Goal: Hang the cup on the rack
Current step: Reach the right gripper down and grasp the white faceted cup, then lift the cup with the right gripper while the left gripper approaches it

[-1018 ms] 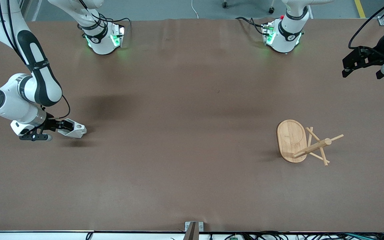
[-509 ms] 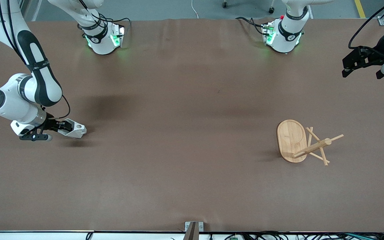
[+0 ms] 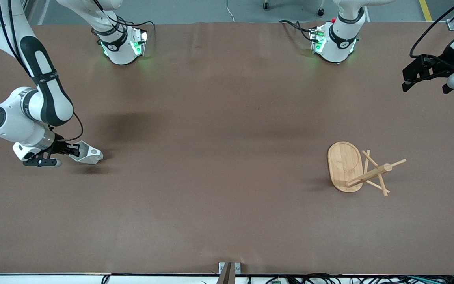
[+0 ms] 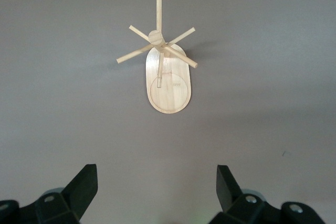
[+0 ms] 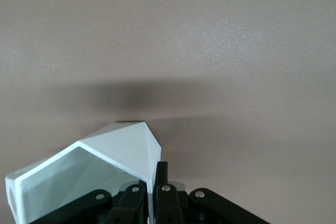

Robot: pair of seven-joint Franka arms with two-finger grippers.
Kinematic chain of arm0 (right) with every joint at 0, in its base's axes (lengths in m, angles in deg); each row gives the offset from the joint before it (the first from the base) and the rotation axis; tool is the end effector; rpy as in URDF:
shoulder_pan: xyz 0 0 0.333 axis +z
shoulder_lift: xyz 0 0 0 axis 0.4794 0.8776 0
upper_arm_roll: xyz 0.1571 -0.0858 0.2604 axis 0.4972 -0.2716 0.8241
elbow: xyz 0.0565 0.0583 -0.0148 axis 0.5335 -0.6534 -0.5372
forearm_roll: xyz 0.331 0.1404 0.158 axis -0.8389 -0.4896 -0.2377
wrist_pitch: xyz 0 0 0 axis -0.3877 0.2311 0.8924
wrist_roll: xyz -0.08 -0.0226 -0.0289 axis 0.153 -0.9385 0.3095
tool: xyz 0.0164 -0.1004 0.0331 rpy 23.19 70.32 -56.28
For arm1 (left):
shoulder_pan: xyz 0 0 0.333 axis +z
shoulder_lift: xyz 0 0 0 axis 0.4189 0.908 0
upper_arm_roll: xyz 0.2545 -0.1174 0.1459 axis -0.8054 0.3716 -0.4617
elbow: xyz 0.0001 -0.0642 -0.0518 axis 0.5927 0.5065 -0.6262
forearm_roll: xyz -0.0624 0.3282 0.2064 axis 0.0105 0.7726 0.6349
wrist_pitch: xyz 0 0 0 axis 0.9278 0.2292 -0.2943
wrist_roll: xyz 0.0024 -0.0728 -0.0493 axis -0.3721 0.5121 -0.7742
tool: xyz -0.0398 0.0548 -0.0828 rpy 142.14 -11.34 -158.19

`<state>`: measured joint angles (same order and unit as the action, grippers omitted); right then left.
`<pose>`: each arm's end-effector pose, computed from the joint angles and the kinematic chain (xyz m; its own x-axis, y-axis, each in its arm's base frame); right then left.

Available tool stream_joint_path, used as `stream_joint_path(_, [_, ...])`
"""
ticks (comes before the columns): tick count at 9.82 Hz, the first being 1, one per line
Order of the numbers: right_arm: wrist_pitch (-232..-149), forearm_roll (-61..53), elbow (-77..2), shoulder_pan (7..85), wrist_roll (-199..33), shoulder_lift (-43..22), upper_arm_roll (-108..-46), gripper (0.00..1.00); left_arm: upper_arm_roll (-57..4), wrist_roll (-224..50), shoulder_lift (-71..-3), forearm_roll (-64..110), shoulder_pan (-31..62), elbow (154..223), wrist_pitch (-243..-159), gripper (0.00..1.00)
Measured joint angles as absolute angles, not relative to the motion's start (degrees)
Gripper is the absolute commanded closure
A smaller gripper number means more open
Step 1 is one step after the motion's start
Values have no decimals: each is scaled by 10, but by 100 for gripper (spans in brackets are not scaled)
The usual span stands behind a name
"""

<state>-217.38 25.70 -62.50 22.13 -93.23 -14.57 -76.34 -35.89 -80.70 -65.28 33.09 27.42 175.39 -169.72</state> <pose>0.5531 -0.1119 0.2325 0.9995 -0.0283 -0.0114 -0.0289 -0.9982 -0.0532 0.5276 -0.0587 0.6743 0.9940 -0.1036 0.0346 -0.1026 -0.9943 -0.0305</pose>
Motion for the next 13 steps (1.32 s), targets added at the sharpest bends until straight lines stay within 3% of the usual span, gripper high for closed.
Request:
stream_joint_path(2, [-2128, 257, -607, 222, -935, -150, -761, 99, -359, -807, -653, 331, 274, 1754, -1697, 0])
stream_joint_path(5, [-1952, 244, -488, 224, -940, -191, -731, 99, -357, -807, -653, 331, 274, 1754, -1696, 0])
stream_joint_path(7, [-1885, 115, -447, 229, -944, -201, -706, 99, -352, -807, -653, 326, 274, 1754, -1696, 0])
stream_joint_path(13, [-1872, -234, -464, 240, -959, -187, -569, 99, -329, -758, -650, 166, 256, 1754, -1697, 0])
